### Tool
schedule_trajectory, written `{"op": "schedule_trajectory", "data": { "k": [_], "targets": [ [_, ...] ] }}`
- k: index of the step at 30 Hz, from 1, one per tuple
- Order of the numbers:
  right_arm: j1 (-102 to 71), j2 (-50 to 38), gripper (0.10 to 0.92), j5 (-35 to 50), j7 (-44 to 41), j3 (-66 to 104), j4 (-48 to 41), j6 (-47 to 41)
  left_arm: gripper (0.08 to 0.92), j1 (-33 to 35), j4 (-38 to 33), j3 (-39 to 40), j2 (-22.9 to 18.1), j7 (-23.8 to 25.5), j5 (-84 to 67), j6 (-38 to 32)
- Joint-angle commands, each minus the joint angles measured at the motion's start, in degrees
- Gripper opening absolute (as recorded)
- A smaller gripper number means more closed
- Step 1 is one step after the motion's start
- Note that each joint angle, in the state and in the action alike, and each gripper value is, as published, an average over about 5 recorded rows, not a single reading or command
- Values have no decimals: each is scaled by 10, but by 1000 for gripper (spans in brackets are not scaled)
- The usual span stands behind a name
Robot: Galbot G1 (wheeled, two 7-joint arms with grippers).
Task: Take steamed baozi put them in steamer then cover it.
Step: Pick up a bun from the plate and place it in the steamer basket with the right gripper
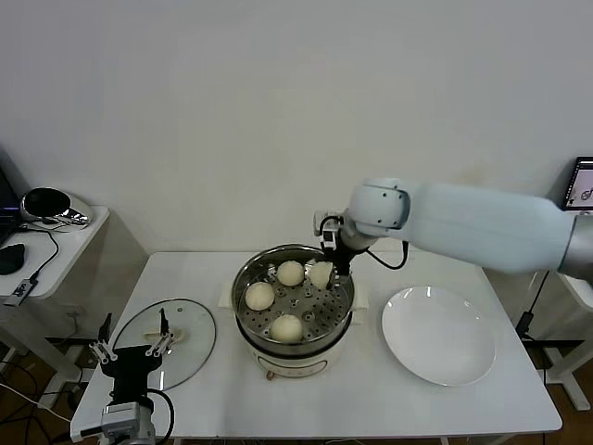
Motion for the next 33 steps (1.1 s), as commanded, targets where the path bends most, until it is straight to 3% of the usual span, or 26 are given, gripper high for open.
{"op": "schedule_trajectory", "data": {
  "k": [1,24,33],
  "targets": [
    [-36,35,619,-14,21,-19,-22,-16,823,-1,0,-1,0,0,0,0],
    [-56,47,631,-13,24,13,-31,-15,823,-6,5,1,-1,0,0,-1],
    [-16,-21,814,-6,7,40,32,-14,823,-9,9,3,0,0,0,0]
  ]
}}
